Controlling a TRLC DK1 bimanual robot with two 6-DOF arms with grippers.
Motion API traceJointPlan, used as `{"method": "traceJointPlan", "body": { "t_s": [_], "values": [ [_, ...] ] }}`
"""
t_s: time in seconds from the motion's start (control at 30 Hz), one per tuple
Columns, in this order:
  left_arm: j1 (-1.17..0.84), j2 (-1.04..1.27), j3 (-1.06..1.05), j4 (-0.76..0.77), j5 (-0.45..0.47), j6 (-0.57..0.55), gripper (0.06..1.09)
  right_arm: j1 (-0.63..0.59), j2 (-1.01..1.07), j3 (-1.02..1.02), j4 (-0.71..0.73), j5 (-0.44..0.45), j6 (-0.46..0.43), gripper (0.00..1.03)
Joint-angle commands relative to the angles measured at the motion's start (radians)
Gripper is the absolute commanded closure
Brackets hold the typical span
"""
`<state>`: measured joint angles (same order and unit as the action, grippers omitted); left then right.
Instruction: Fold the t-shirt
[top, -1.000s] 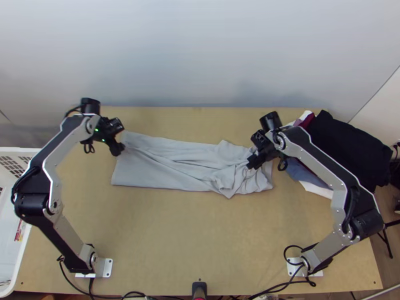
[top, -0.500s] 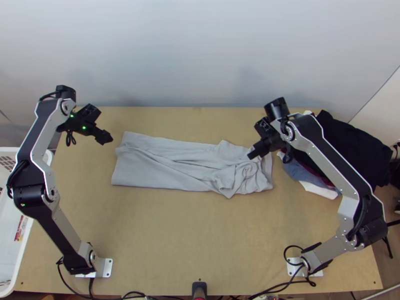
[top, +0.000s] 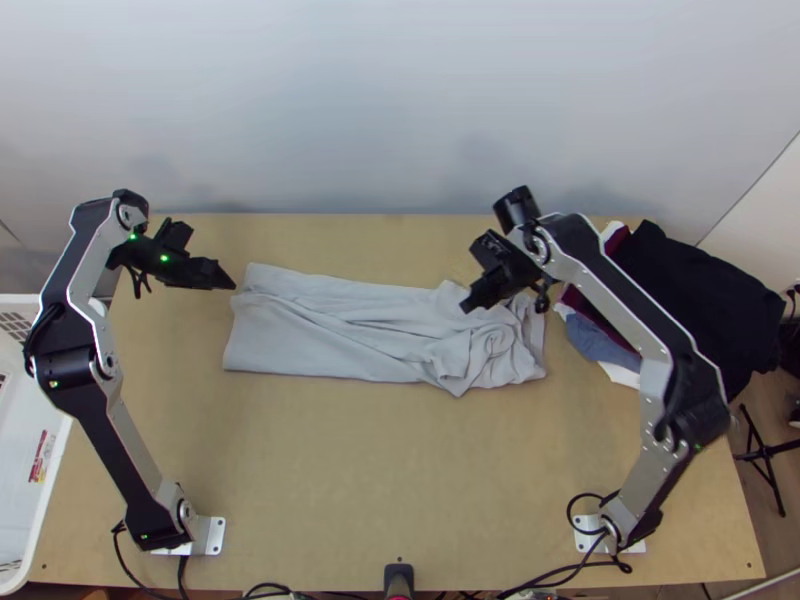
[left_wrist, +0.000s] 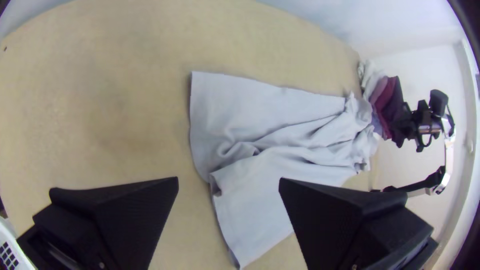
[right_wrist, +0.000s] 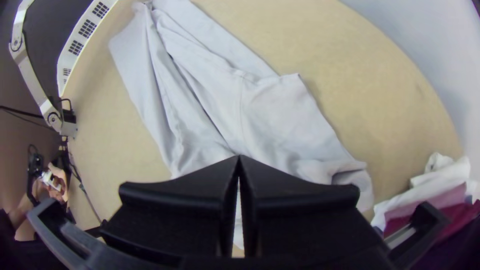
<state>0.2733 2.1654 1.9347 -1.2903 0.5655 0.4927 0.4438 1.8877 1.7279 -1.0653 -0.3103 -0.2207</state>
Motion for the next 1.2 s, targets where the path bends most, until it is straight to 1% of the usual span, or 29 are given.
{"method": "traceJointPlan", "body": {
  "t_s": [0.0, 0.07, 0.1, 0.23, 0.33, 0.5, 0.73, 0.77, 0.9, 1.0, 1.17],
  "values": [
    [0.047, 0.086, 0.066, -0.086, 0.109, -0.013, 0.11, -0.019, 0.146, 0.085, 0.008, -0.162, 0.007, 1.0],
    [0.047, 0.097, 0.069, -0.101, 0.125, -0.011, 0.11, -0.028, 0.183, 0.102, 0.008, -0.239, 0.026, 1.0],
    [0.046, 0.1, 0.069, -0.11, 0.137, -0.011, 0.11, -0.028, 0.195, 0.104, 0.008, -0.262, 0.029, 1.0],
    [0.046, 0.109, 0.069, -0.136, 0.174, -0.005, 0.11, -0.016, 0.226, 0.099, 0.011, -0.285, 0.027, 1.0],
    [0.046, 0.129, 0.069, -0.15, 0.189, 0.0, 0.11, -0.019, 0.241, 0.084, 0.011, -0.322, 0.027, 1.0],
    [0.035, 0.134, 0.066, -0.161, 0.191, 0.023, 0.11, -0.017, 0.241, 0.024, 0.033, -0.325, 0.017, 1.0],
    [0.033, 0.149, 0.052, -0.161, 0.183, 0.06, 0.12, -0.01, 0.226, -0.008, 0.041, -0.32, 0.003, 1.0],
    [0.029, 0.151, 0.044, -0.155, 0.177, 0.064, 0.16, -0.01, 0.223, -0.011, 0.048, -0.32, 0.004, 1.0],
    [0.015, 0.143, 0.021, -0.124, 0.145, 0.079, 0.16, -0.002, 0.221, -0.013, 0.051, -0.319, 0.007, 1.0],
    [0.003, 0.143, 0.021, -0.09, 0.102, 0.078, 0.16, 0.004, 0.223, -0.021, 0.056, -0.316, 0.009, 1.0],
    [-0.014, 0.149, 0.009, -0.056, 0.06, 0.075, 0.16, 0.013, 0.223, -0.018, 0.056, -0.303, 0.014, 1.0]
  ]
}}
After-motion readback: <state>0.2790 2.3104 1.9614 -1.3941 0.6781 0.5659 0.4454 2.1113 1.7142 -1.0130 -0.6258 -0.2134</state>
